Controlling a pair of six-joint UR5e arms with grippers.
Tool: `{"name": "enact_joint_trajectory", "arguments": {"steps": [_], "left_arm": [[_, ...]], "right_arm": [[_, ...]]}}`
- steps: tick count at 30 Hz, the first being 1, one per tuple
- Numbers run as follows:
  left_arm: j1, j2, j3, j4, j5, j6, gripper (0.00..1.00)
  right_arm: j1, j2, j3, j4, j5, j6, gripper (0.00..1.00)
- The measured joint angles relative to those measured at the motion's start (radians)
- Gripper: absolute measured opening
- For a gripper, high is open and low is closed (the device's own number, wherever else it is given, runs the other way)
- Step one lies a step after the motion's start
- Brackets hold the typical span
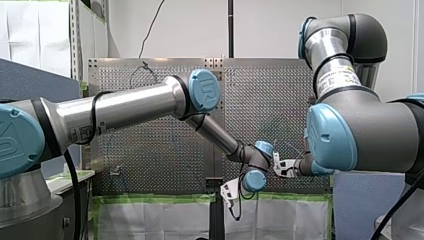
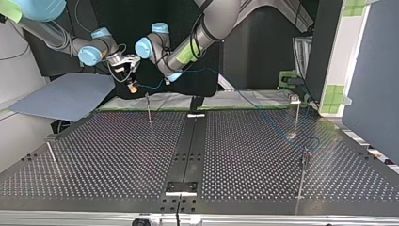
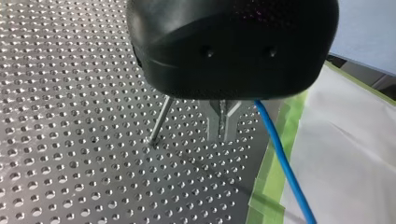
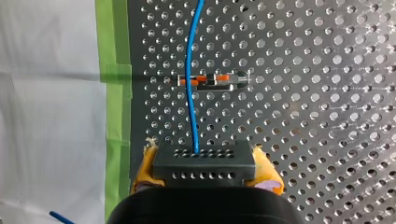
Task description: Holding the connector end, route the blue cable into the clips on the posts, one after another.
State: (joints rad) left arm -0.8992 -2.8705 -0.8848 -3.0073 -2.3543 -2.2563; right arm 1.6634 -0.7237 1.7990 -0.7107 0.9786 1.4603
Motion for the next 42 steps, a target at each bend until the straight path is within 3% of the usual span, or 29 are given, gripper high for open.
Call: {"name": "enact_joint_trajectory", "arguments": {"steps": [5, 9, 15, 23, 28, 33, 38, 42], "left_arm": [[0.004, 0.000, 0.000, 0.000, 0.003, 0.053, 0.00], [0.006, 0.000, 0.000, 0.001, 0.003, 0.093, 0.00], [0.009, 0.000, 0.000, 0.038, 0.004, 0.155, 0.00], [0.019, 0.000, 0.000, 0.124, 0.002, 0.242, 0.00], [0.025, 0.000, 0.000, 0.179, 0.001, 0.299, 0.00], [0.027, 0.000, 0.000, 0.212, 0.002, 0.351, 0.00], [0.024, 0.000, 0.000, 0.221, 0.005, 0.401, 0.00], [0.019, 0.000, 0.000, 0.222, 0.005, 0.438, 0.00]], "right_arm": [[-0.008, 0.000, 0.007, -0.018, 0.016, 0.018, 0.00], [-0.010, 0.002, 0.014, -0.051, 0.021, 0.047, 0.00], [-0.011, 0.008, 0.021, -0.097, 0.022, 0.075, 0.00], [-0.017, 0.043, 0.023, -0.140, 0.029, 0.084, 0.00], [-0.028, 0.076, 0.023, -0.177, 0.055, 0.087, 0.00], [-0.039, 0.093, 0.023, -0.203, 0.063, 0.090, 0.00], [-0.047, 0.095, 0.023, -0.223, 0.063, 0.109, 0.00], [-0.055, 0.096, 0.022, -0.251, 0.060, 0.138, 0.00]]}}
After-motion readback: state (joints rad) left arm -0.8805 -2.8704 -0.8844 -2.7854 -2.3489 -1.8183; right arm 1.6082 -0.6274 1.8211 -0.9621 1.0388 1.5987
